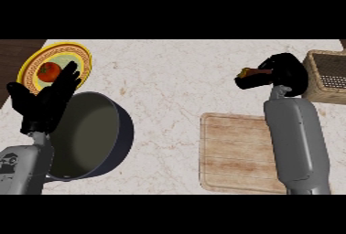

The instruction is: Pick the sweet potato from the cutting board and place it in the basket

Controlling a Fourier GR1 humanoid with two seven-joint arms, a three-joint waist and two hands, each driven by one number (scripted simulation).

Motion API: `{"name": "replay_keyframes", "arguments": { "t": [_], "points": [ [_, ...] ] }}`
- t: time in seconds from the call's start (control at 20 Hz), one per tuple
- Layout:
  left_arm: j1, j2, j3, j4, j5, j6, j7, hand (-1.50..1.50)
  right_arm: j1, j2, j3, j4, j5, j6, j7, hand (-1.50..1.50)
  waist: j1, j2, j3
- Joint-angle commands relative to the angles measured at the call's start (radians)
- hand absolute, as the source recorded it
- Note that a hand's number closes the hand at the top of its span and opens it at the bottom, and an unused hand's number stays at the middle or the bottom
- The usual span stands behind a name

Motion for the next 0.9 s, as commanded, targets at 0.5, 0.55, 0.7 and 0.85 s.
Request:
{"name": "replay_keyframes", "arguments": {
  "t": [0.5,0.55,0.7,0.85],
  "points": [
    [-0.061,-0.021,-0.048,0.022,-0.013,-0.018,0.017,0.00,-0.461,-0.101,-0.107,0.180,0.344,-0.495,0.328,1.50,0.086,0.023,-0.014],
    [-0.058,-0.034,-0.058,0.028,-0.013,-0.020,0.010,0.00,-0.475,-0.102,-0.120,0.213,0.361,-0.507,0.341,1.50,0.084,0.028,-0.013],
    [-0.055,-0.028,-0.065,0.031,-0.024,-0.024,0.015,0.00,-0.537,-0.141,-0.140,0.282,0.442,-0.514,0.374,1.50,0.091,0.024,-0.013],
    [-0.078,-0.049,-0.074,0.037,-0.032,-0.002,0.026,0.00,-0.600,-0.170,-0.167,0.347,0.500,-0.510,0.399,1.50,0.079,0.026,-0.012]
  ]
}}
